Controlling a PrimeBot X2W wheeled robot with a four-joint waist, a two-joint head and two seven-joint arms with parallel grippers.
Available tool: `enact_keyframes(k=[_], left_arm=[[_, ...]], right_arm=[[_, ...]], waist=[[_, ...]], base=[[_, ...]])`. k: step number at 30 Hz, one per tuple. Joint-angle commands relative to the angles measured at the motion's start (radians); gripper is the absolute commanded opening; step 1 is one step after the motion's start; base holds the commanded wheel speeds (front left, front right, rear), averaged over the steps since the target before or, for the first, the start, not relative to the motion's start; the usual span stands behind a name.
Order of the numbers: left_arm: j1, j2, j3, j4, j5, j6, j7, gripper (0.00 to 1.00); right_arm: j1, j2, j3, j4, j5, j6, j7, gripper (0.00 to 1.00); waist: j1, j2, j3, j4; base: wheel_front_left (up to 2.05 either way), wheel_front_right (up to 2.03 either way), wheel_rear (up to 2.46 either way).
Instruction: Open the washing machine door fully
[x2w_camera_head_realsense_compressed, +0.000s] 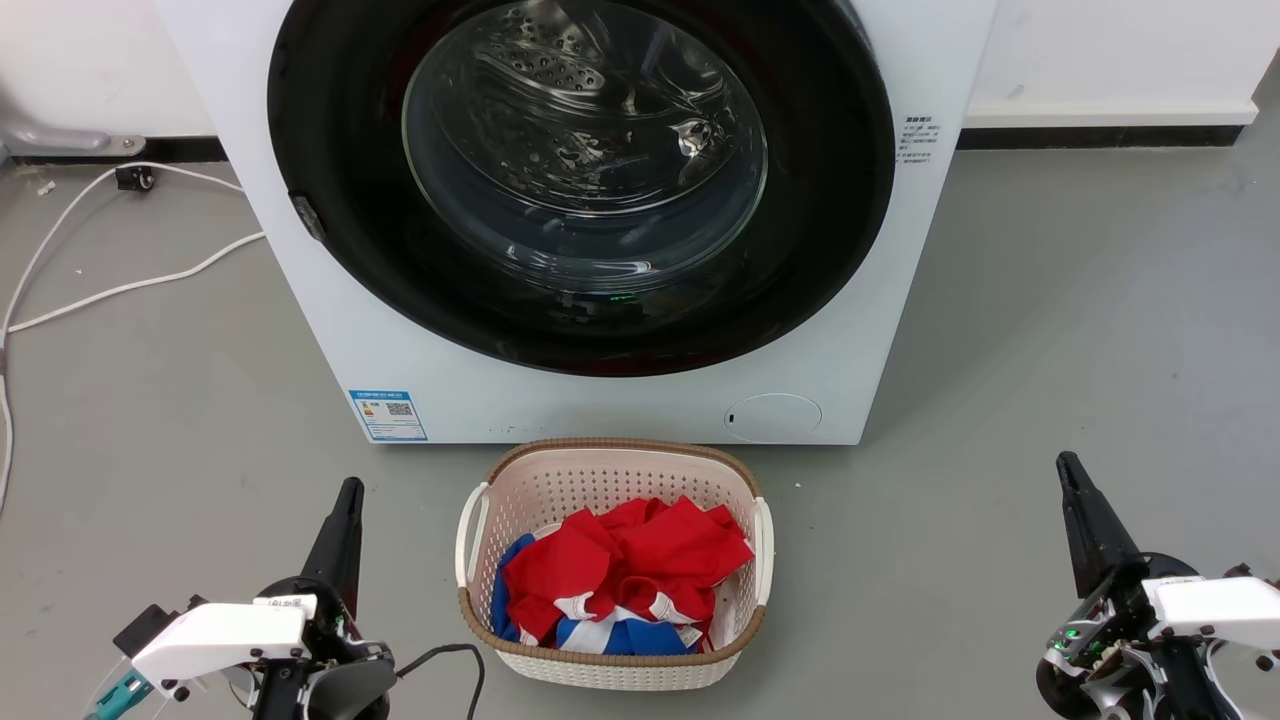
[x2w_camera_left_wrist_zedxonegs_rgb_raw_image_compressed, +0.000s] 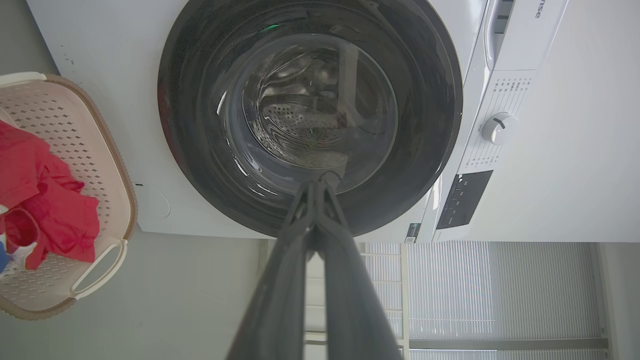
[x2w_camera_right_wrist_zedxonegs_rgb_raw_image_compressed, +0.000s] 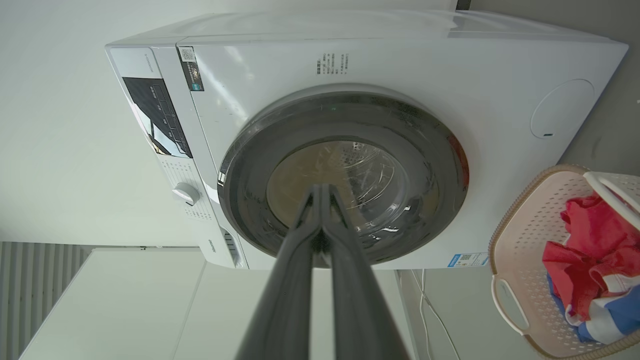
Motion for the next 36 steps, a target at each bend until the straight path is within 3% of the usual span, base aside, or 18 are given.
enact_keyframes(k=[1, 25, 26, 36], left_arm=[[-0.008, -0.001, 0.004, 0.000, 0.004, -0.003, 0.005, 0.00], [-0.008, -0.003, 0.006, 0.000, 0.006, -0.003, 0.004, 0.00], [0.000, -0.001, 0.001, 0.001, 0.001, 0.000, 0.004, 1.00], [0.024, -0.004, -0.035, -0.004, 0.013, 0.000, -0.027, 1.00]], right_arm=[[-0.011, 0.002, -0.002, 0.001, -0.006, 0.003, 0.002, 0.00], [-0.012, 0.006, -0.006, 0.001, -0.010, 0.003, 0.006, 0.00], [0.000, 0.003, -0.006, 0.001, -0.005, 0.000, 0.005, 1.00], [0.038, 0.006, 0.024, -0.004, -0.015, 0.000, -0.026, 1.00]], waist=[[0.0000, -0.0001, 0.000, 0.000], [0.0000, -0.0001, 0.000, 0.000], [0.0000, -0.0001, 0.000, 0.000], [0.0000, -0.0001, -0.002, 0.000]], base=[[0.00, 0.00, 0.00], [0.00, 0.00, 0.00], [0.00, 0.00, 0.00], [0.00, 0.00, 0.00]])
